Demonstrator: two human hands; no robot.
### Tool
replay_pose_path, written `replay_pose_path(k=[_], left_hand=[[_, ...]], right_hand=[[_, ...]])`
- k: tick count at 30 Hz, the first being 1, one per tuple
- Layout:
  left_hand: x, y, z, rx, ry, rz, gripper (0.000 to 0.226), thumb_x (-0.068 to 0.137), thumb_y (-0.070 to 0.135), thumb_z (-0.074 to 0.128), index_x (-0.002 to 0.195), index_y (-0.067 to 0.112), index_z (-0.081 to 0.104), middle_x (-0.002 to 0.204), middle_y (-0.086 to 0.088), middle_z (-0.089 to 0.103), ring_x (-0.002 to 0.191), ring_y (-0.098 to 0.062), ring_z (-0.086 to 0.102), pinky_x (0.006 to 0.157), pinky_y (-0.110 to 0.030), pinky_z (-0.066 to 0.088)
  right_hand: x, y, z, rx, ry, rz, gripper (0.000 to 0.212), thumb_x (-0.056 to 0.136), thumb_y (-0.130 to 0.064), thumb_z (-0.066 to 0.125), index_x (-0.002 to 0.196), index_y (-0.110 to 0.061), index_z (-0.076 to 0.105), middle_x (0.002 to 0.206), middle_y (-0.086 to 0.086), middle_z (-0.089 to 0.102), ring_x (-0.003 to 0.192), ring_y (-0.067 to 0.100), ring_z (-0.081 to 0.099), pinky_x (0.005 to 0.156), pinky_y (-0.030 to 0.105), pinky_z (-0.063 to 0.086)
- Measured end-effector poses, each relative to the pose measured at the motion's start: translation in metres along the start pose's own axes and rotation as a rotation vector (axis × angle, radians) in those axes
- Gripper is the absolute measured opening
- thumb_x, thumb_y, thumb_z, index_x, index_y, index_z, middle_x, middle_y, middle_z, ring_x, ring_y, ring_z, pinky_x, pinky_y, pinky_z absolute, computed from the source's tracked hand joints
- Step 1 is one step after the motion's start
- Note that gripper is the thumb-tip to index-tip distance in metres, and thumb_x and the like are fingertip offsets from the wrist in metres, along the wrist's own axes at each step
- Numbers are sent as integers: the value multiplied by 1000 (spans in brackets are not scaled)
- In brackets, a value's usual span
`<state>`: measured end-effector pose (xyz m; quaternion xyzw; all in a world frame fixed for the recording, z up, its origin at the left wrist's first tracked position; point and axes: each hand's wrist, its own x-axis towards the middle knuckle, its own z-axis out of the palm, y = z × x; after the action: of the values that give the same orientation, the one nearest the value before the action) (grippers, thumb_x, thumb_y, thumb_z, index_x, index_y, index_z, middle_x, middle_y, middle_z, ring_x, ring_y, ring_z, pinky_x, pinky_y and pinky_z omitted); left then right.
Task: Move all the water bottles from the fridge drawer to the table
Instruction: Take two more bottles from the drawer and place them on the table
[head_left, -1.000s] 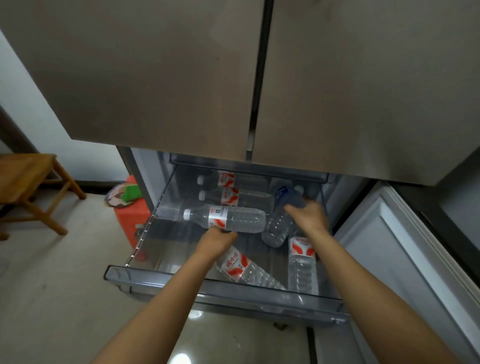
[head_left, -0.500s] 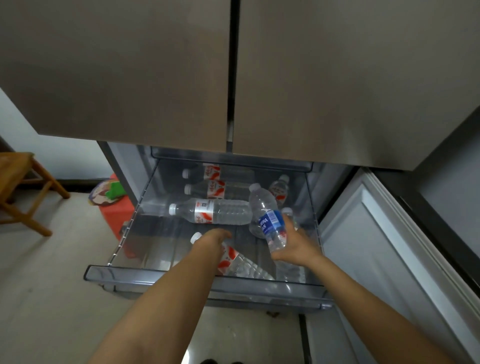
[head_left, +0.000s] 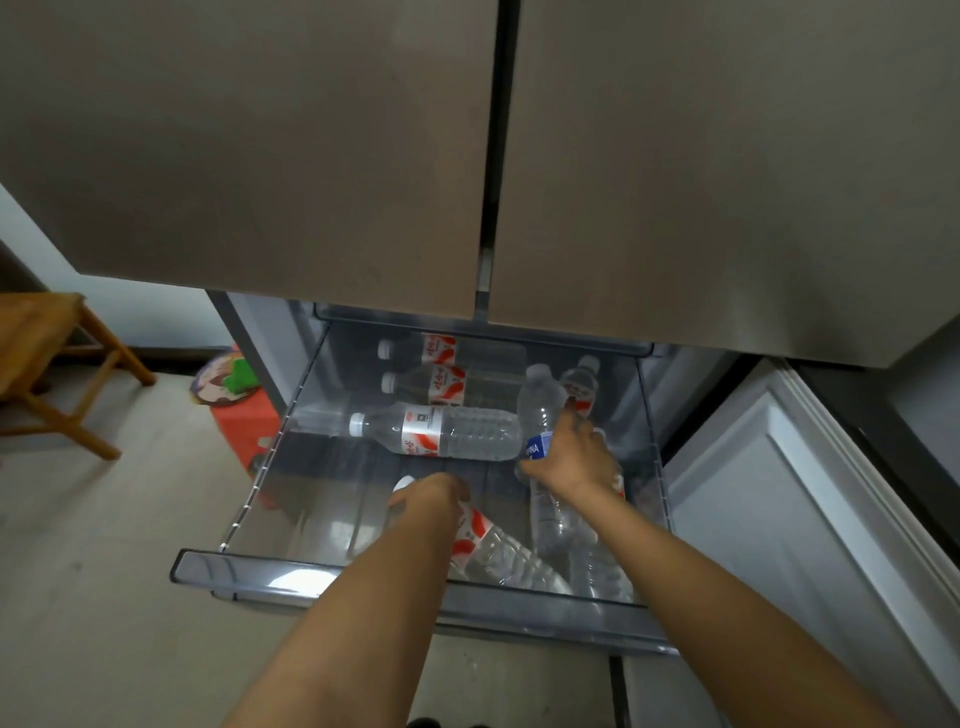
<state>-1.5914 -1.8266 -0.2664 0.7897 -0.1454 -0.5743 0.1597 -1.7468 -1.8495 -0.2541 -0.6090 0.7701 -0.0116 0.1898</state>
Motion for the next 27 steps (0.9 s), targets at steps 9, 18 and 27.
replay_pose_path(k=[9, 18, 27], left_hand=[[-1, 10, -3, -53, -41, 35, 66, 67, 17, 77, 121, 4, 41, 103, -22, 61, 90, -38, 61, 81, -50, 52], [-15, 12, -6, -84, 39, 301, 86, 67, 13, 77, 132, 17, 22, 125, -20, 45, 105, -39, 54, 88, -52, 50], [-55, -3, -20, 139, 160, 858, 82, 65, 14, 77, 129, 20, 25, 131, -16, 31, 124, -34, 28, 96, -43, 38]], right_hand=[[24, 5, -2, 247, 9, 45, 103, 76, -42, 69, 146, -22, -3, 122, 18, 55, 103, 34, 59, 77, 39, 51], [19, 20, 1, 777, 26, 65, 96, 69, -11, 77, 142, -20, 16, 136, 12, 43, 119, 32, 49, 93, 40, 46], [-29, 29, -13, 1005, 89, -164, 110, 64, 3, 79, 142, -34, 11, 119, -4, 44, 103, 13, 52, 75, 22, 47]])
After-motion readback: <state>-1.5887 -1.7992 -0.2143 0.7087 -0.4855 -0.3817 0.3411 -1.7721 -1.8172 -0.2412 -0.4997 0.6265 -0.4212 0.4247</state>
